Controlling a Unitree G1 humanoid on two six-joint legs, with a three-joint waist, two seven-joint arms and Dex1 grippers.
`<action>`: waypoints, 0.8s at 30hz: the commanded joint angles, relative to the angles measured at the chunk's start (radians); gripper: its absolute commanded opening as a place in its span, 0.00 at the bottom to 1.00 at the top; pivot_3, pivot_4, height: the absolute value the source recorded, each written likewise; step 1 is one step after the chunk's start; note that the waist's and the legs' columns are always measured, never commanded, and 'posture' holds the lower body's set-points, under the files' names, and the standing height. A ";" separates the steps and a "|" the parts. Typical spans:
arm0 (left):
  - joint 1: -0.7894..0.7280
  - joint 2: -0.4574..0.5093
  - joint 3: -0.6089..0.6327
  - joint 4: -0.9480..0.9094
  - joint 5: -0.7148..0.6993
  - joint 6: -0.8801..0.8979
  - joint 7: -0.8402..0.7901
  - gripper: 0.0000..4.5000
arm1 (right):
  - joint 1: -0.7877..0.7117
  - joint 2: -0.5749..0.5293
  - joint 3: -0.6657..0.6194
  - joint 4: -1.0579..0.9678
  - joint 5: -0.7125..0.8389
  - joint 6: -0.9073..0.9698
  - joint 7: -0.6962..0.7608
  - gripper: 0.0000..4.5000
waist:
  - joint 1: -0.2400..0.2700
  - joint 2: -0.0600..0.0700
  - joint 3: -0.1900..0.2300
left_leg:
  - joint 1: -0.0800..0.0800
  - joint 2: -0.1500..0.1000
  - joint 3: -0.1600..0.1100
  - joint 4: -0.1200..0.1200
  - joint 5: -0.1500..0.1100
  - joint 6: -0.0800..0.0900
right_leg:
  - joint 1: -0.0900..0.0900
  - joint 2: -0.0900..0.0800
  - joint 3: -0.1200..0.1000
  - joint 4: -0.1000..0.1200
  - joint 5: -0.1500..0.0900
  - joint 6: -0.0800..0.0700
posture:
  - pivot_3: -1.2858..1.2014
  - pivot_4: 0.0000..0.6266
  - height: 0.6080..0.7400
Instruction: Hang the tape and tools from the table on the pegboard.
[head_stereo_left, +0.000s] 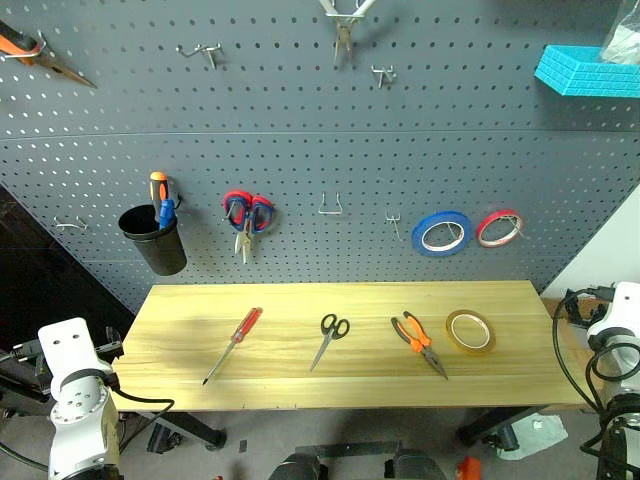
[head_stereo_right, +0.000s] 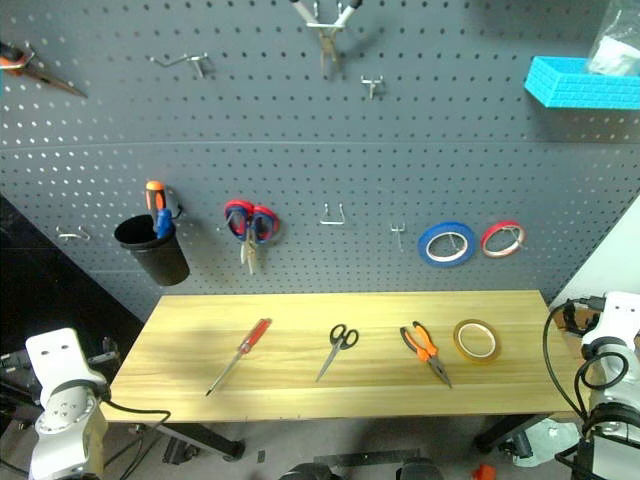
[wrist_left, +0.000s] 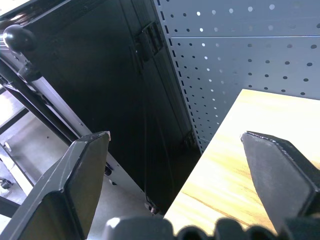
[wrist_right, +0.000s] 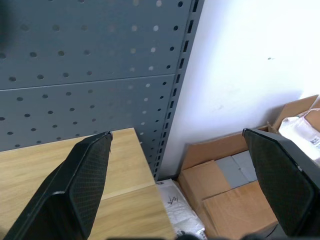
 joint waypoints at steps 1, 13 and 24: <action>-0.003 0.019 -0.002 -0.017 0.026 -0.037 0.009 1.00 | -0.020 -0.026 -0.011 -0.011 0.000 -0.023 -0.001 1.00 | 0.000 0.000 0.000 | 0.000 0.000 0.000 0.000 0.000 0.000 | 0.000 0.000 0.000 0.000 0.000 0.000 | 0.50 0.10 1.00; -0.006 0.007 0.030 -0.039 -0.070 -0.029 -0.053 1.00 | -0.006 -0.026 0.001 -0.027 -0.003 -0.018 0.039 1.00 | 0.000 0.000 0.001 | 0.000 0.000 0.000 0.000 0.000 0.000 | 0.000 0.000 0.000 0.000 0.000 0.000 | 0.50 0.10 1.00; 0.024 0.048 -0.078 -0.171 -0.028 -0.019 -0.175 1.00 | 0.083 0.062 0.066 -0.344 0.052 0.147 0.242 1.00 | -0.001 0.002 0.010 | 0.000 0.001 0.000 0.000 0.000 0.000 | 0.001 0.000 0.000 0.000 0.000 0.000 | 0.49 0.14 1.00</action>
